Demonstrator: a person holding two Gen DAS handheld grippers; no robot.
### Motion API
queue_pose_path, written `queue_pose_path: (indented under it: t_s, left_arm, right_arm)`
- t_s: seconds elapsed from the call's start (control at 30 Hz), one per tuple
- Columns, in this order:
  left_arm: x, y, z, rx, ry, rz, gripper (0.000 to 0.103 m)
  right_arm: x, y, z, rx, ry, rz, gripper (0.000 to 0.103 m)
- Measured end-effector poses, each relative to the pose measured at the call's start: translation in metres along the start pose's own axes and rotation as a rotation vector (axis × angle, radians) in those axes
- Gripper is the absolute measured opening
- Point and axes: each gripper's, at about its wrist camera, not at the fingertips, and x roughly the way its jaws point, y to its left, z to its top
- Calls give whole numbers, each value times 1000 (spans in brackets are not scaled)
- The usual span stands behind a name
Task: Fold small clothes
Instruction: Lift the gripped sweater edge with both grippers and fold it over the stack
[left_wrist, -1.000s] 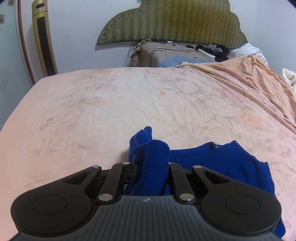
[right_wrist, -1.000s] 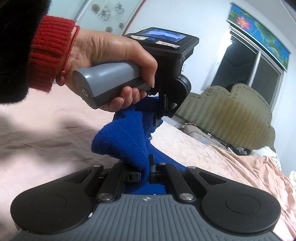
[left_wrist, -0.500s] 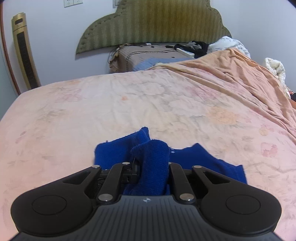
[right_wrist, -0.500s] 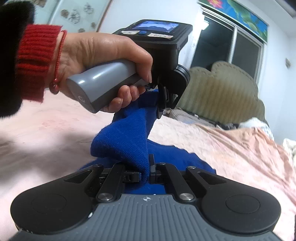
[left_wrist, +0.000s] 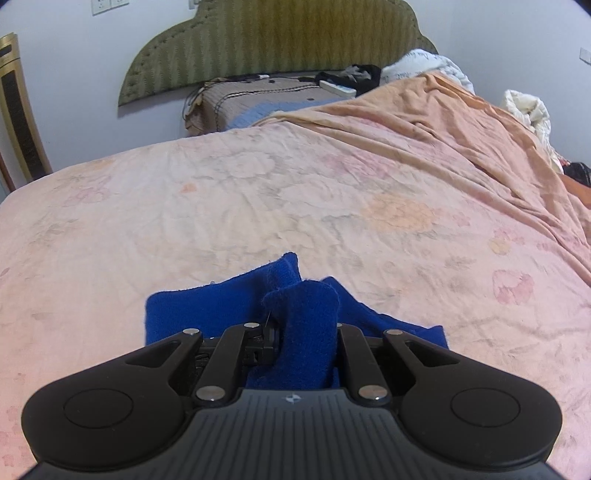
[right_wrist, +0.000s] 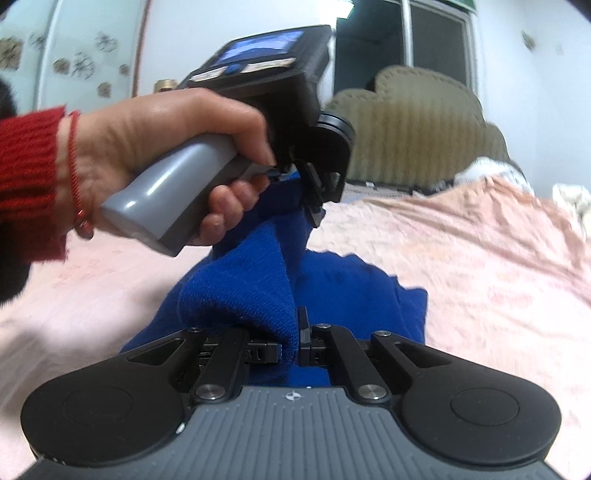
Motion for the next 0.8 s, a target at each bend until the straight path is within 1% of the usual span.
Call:
queue_pose_path:
  t_s: [0.2,0.57,0.73,0.8]
  left_arm:
    - [13,-14,-2,15,29,0,12]
    - [20,-36,-3,44,44,-9,12]
    - [29,-46,-3,39,82,-56,13]
    - [33,-45,-2,15,99,-80,18]
  right_arm:
    - [3,-19,-8,107,35,22,5]
    - [0,-32,-15,170,35,22,5]
    - [-1,-41,-18,208,49,30,5]
    - [1,-44,-20,231,66,40,6]
